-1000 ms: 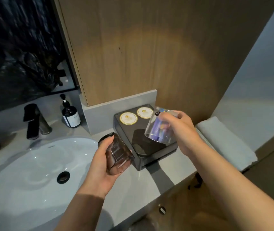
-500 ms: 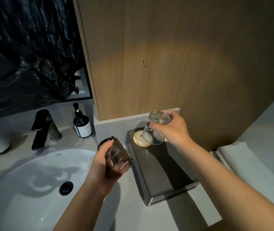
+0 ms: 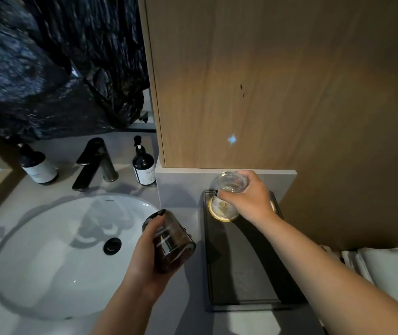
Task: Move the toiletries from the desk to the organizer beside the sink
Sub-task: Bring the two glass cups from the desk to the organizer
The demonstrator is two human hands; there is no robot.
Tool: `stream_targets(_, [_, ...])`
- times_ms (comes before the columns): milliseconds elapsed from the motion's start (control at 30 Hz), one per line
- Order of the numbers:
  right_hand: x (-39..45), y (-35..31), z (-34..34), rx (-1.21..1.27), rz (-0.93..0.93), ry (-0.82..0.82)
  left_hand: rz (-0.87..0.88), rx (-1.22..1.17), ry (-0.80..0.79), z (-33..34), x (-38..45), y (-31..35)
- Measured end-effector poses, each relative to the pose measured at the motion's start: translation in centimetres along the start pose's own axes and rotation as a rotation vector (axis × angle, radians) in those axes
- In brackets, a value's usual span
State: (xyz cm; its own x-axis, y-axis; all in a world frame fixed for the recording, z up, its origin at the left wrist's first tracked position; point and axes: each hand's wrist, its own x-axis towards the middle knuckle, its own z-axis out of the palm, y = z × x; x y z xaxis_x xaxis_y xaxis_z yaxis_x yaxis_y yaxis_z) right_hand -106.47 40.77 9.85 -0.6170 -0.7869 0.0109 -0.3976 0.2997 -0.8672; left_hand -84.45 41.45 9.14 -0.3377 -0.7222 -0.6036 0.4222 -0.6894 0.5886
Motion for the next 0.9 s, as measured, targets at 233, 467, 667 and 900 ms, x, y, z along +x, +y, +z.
stream_targets(233, [-0.3, 0.4, 0.7, -0.008, -0.033, -0.015, 0.060, -0.024, 0.021, -0.7, 0.0, 0.7])
stream_targets(467, [-1.0, 0.4, 0.9, -0.005, -0.066, -0.017, 0.032, -0.009, 0.043, -0.7, -0.4, 1.0])
stream_targets(667, [-1.1, 0.6, 1.1, 0.049, -0.063, -0.019, 0.022, 0.011, 0.042, -0.5, -0.6, 1.6])
stream_targets(900, [-1.0, 1.0, 1.3, 0.050, -0.051, -0.018, 0.025, 0.016, -0.047, -0.1, -0.5, 2.1])
